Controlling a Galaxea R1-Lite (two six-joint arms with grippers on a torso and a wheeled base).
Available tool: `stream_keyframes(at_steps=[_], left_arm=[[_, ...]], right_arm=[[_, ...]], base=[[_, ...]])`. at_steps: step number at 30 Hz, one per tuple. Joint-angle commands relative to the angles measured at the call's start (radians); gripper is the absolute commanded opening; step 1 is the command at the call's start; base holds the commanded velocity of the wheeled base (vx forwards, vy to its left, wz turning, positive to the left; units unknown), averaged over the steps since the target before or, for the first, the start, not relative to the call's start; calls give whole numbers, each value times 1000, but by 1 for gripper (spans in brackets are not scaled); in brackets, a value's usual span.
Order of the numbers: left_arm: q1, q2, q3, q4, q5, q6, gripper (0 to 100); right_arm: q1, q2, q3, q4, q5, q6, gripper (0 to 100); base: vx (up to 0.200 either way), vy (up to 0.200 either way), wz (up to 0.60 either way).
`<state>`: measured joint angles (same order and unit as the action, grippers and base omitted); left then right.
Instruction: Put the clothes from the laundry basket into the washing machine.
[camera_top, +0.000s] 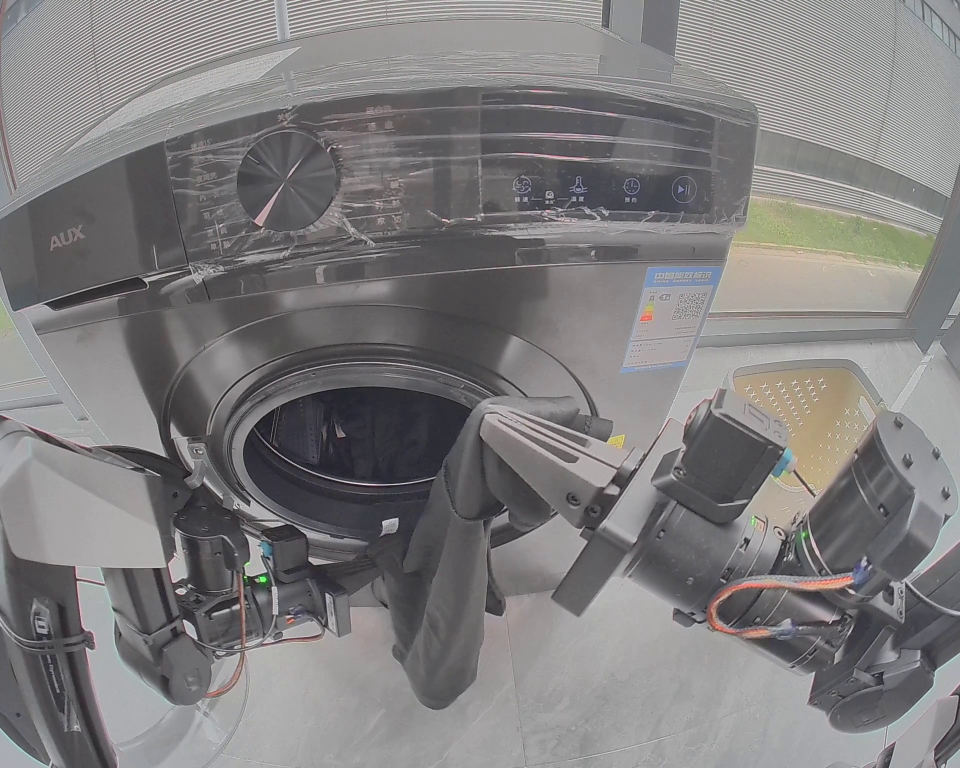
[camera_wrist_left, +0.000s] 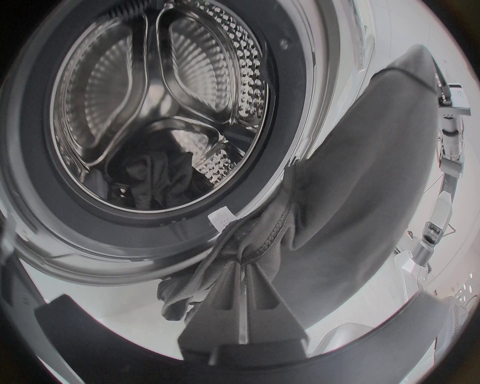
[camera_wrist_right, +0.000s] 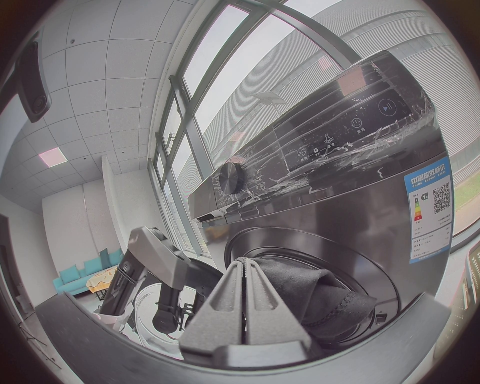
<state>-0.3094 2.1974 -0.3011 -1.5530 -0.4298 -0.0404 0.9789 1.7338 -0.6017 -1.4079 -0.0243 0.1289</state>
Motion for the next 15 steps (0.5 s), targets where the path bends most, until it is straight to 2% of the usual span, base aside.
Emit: stream_keyframes(at_steps=[1, 15], left_arm=[[32, -148, 77, -1, 3, 22, 0], [73, -418, 224, 1, 2, 22, 0]], right_arm=[[-13, -7, 11, 1, 0, 0, 0], [-135, -39, 91, 18, 1, -6, 0]], base=[[0, 0, 0], [0, 0, 0]])
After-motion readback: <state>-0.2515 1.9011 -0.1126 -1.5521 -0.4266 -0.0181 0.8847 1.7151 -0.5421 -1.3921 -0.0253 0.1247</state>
